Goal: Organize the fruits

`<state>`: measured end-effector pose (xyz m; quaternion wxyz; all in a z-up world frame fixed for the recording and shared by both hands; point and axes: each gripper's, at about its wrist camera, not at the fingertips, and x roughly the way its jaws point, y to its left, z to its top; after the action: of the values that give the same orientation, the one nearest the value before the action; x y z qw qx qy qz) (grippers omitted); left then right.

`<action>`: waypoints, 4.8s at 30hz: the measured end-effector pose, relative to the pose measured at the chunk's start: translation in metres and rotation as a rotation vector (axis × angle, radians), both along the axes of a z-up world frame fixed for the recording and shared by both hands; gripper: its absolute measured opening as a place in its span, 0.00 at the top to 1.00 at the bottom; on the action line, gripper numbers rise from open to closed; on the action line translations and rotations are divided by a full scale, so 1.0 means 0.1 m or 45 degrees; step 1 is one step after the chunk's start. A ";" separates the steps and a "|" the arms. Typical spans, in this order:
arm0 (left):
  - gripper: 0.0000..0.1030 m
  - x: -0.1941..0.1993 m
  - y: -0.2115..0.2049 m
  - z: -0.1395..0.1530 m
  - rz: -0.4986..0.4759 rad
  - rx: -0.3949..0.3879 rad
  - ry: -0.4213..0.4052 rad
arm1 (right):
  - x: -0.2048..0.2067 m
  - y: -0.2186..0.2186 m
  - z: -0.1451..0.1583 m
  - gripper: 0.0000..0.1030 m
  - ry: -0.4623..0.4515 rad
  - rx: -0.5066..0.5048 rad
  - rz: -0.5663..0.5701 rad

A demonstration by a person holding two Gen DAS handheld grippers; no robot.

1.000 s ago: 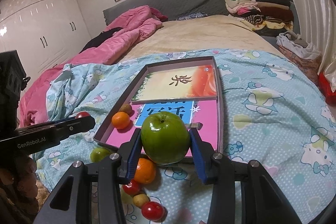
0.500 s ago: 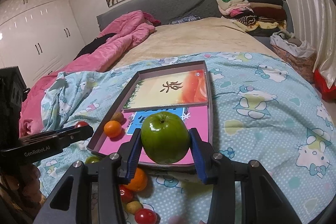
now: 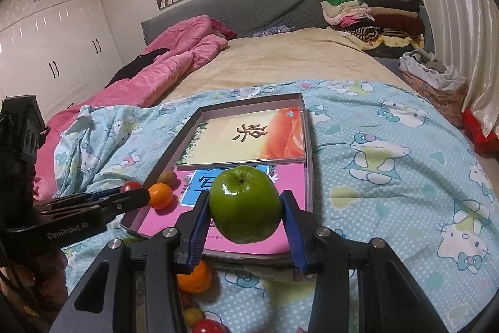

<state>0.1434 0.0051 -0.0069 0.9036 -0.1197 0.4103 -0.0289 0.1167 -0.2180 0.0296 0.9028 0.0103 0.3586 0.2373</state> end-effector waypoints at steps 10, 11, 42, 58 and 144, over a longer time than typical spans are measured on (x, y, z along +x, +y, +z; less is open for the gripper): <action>0.71 0.10 -0.05 -0.20 -0.014 0.009 0.052 | 0.02 0.02 -0.04 0.56 0.010 -0.019 -0.003; 0.71 0.11 -0.05 -0.21 -0.014 0.008 0.056 | 0.02 0.02 -0.04 0.56 0.011 -0.018 -0.003; 0.71 0.23 -0.15 -0.43 -0.083 0.029 0.114 | 0.17 0.10 -0.23 0.56 0.083 -0.157 -0.013; 0.71 0.27 -0.21 -0.45 -0.148 -0.012 0.119 | 0.23 0.19 -0.29 0.57 0.066 -0.231 0.031; 0.30 0.09 0.06 -0.20 -0.033 -0.002 0.061 | 0.17 0.20 -0.34 0.29 0.064 -0.216 0.057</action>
<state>0.1521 0.0113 -0.0266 0.8929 -0.1157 0.4335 -0.0381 0.1333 -0.1981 -0.0042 0.8856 -0.0683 0.4002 0.2256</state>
